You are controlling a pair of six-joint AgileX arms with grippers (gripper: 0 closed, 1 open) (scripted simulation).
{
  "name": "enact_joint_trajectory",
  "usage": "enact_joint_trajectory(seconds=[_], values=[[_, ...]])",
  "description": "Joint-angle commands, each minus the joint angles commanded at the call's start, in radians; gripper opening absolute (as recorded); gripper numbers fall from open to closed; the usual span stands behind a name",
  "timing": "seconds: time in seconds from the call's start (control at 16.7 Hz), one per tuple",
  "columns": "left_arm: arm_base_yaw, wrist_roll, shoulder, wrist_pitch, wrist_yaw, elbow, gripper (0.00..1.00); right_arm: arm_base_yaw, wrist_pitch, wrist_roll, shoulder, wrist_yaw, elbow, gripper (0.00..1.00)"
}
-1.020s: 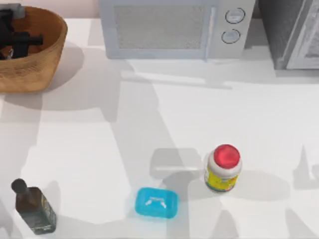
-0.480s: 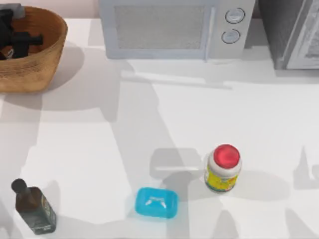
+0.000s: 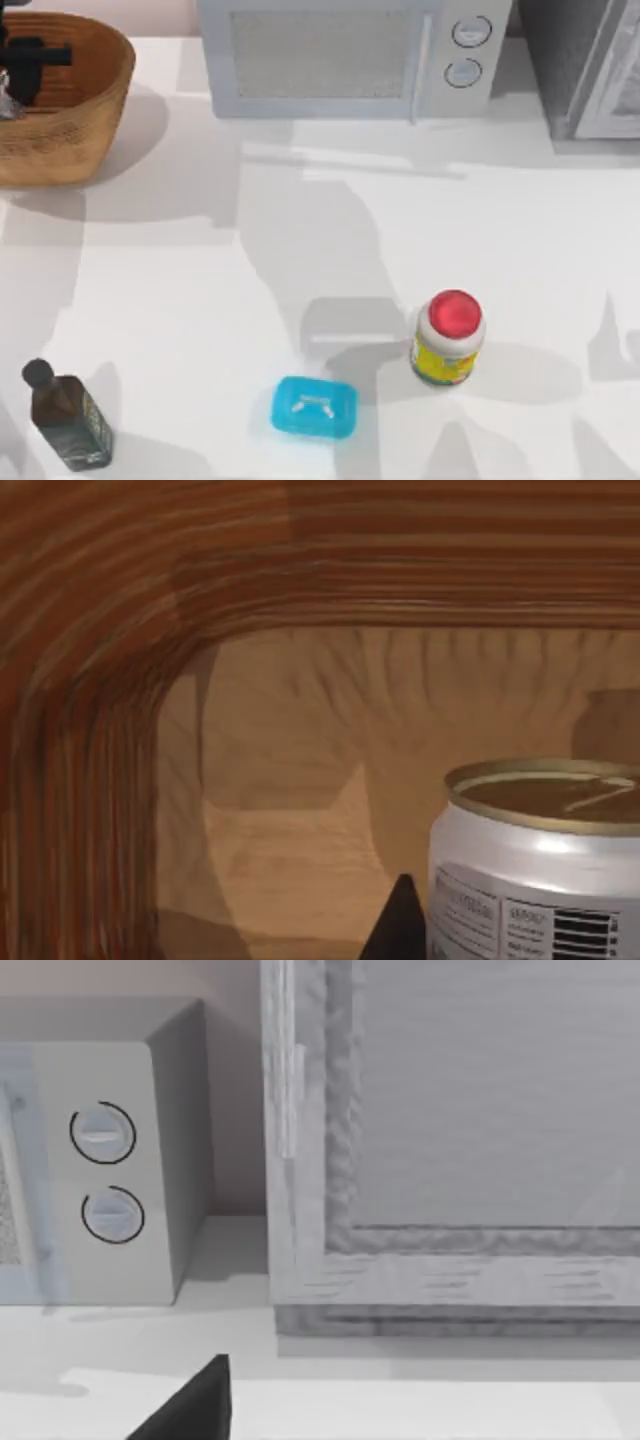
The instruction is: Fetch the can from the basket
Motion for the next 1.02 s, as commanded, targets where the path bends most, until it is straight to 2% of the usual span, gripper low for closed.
enact_joint_trajectory(seconds=[0.36,1.02], values=[[-0.016,-0.02,-0.454,0.185,-0.01,-0.417,0.0,0.0,0.0,0.0,0.0,0.0,0.0,1.0],[-0.055,-0.062,-1.559,0.649,-0.045,-1.409,0.0,0.0,0.0,0.0,0.0,0.0,0.0,1.0]])
